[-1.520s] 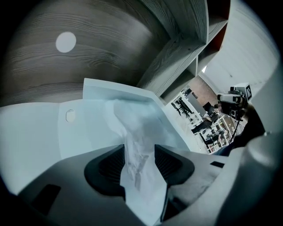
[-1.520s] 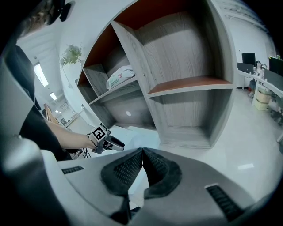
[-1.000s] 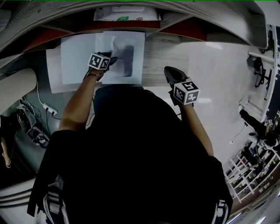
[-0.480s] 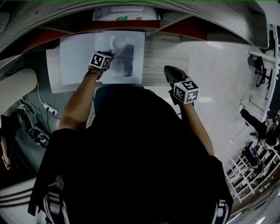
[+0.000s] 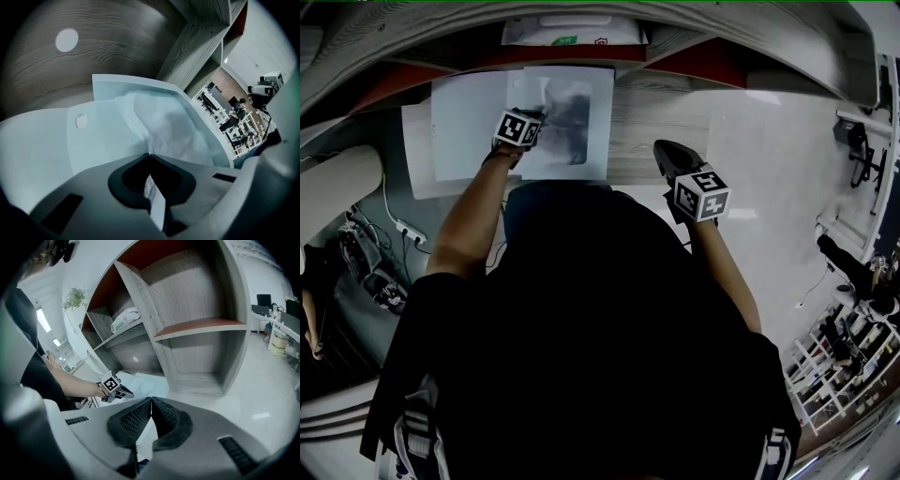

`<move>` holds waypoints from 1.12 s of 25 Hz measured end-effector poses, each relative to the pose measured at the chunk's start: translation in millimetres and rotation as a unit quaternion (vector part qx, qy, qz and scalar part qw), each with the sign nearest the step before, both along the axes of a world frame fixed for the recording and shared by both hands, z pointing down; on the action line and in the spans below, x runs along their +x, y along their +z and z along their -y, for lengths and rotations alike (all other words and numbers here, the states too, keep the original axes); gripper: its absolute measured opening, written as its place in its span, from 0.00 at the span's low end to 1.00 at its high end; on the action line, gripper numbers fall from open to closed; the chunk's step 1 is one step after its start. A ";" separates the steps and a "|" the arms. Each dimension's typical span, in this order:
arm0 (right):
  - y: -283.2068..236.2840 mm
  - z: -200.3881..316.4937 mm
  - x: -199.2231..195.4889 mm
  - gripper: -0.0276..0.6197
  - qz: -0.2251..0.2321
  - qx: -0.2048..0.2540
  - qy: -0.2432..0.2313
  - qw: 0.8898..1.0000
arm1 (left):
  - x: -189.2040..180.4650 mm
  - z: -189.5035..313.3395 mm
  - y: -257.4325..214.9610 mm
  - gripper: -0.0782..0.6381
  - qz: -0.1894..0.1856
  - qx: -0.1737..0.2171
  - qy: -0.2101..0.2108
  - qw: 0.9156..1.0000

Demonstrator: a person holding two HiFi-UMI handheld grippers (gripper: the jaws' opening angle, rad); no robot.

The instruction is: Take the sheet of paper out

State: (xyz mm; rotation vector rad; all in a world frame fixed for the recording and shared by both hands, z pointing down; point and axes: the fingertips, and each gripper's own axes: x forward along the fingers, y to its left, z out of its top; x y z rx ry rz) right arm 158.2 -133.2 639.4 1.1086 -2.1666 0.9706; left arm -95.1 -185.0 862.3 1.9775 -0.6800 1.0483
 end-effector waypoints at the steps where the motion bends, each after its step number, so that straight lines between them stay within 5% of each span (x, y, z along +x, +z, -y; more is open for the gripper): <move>1: 0.2 0.5 0.1 0.06 0.000 0.000 0.000 1.000 | -0.1 0.1 0.2 0.14 0.001 0.001 0.002 1.000; 28: -11.7 8.9 0.9 0.06 0.011 0.019 0.004 1.000 | -7.2 -0.4 -15.6 0.13 -0.009 -0.026 -0.021 0.999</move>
